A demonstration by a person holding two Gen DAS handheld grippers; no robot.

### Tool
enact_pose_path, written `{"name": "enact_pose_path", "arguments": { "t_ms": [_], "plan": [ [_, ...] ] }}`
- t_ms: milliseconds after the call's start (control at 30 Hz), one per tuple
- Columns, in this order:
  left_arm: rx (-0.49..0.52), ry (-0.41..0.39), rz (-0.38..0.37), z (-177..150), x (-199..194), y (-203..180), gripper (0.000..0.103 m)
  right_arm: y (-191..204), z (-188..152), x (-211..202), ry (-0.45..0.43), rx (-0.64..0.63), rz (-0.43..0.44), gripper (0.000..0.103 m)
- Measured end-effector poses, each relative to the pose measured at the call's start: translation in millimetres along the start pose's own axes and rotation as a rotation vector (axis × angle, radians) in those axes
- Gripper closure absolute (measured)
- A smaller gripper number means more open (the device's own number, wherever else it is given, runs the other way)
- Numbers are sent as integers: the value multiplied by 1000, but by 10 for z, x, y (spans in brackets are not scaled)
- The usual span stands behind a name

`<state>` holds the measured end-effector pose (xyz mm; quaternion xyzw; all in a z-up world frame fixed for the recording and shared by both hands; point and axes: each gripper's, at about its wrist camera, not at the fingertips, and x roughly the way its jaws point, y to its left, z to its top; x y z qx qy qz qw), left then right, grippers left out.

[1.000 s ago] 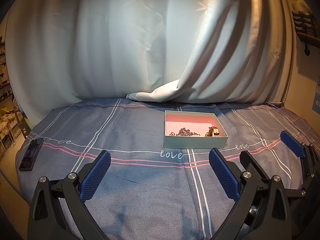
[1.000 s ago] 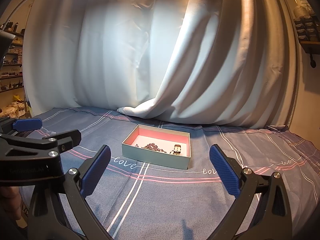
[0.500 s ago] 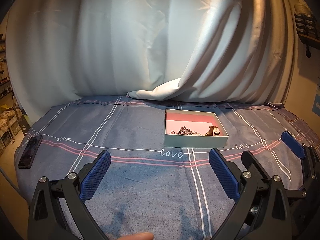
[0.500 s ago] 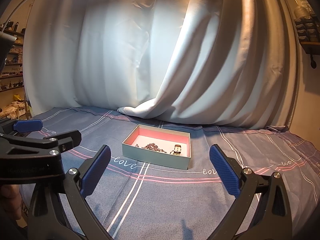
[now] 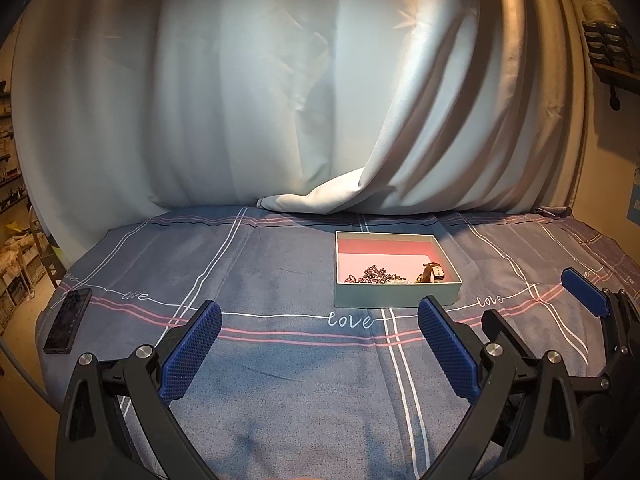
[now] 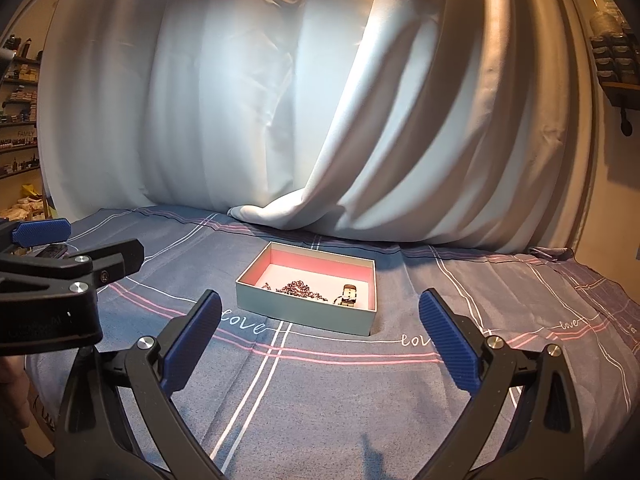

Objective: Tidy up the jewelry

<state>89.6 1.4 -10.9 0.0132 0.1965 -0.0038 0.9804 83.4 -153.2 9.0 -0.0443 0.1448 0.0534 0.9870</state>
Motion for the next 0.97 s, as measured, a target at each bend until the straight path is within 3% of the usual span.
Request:
{"name": "enact_pose_path", "arguments": {
  "t_ms": [567,733,833,967],
  "plan": [
    [5,39,-45,187,307,-83,6,-54,120,232,54,-8,-18,6],
    [-8,44,-22,194,350,-94,6,-66,129,248,55,-9,-22,6],
    [-27,90,-30,193,410,-86,6,-60,134,259,53,-10,-23,6],
    [-12,66,-22,200,370,-107,6,-65,120,262,57,-10,-26,6]
  ]
}}
